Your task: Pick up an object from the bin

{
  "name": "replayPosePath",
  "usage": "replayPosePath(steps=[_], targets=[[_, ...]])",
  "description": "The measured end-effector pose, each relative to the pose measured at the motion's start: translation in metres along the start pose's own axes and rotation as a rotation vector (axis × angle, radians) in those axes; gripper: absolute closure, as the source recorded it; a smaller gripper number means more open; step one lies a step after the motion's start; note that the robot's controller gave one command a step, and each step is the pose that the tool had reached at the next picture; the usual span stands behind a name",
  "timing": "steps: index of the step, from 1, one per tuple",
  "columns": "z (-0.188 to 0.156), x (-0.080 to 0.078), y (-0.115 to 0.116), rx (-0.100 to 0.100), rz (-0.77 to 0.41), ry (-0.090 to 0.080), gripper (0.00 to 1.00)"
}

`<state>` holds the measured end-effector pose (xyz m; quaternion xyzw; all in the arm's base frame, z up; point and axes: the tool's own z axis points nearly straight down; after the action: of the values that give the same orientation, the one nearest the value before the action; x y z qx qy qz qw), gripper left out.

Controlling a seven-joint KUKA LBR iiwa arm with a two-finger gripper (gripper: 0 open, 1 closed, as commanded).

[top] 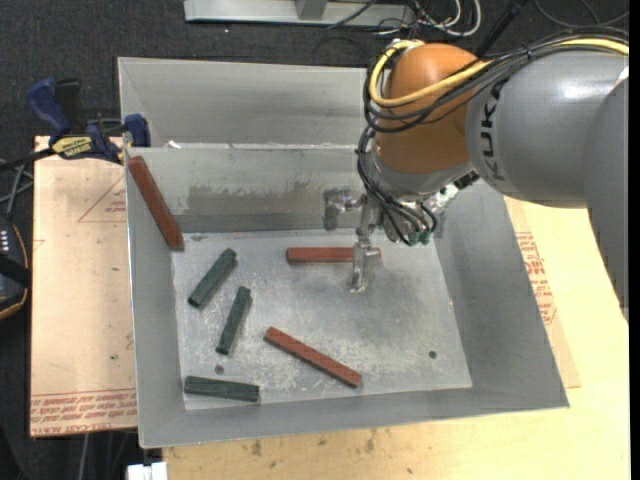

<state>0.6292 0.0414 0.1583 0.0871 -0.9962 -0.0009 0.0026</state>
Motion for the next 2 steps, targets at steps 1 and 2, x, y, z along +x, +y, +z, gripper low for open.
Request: replayPosePath(steps=[1,2], targets=[[-0.004,-0.002,-0.001,0.001,0.001,-0.007,0.00],[0.085,-0.012,-0.005,0.001,-0.039,-0.009,1.00]])
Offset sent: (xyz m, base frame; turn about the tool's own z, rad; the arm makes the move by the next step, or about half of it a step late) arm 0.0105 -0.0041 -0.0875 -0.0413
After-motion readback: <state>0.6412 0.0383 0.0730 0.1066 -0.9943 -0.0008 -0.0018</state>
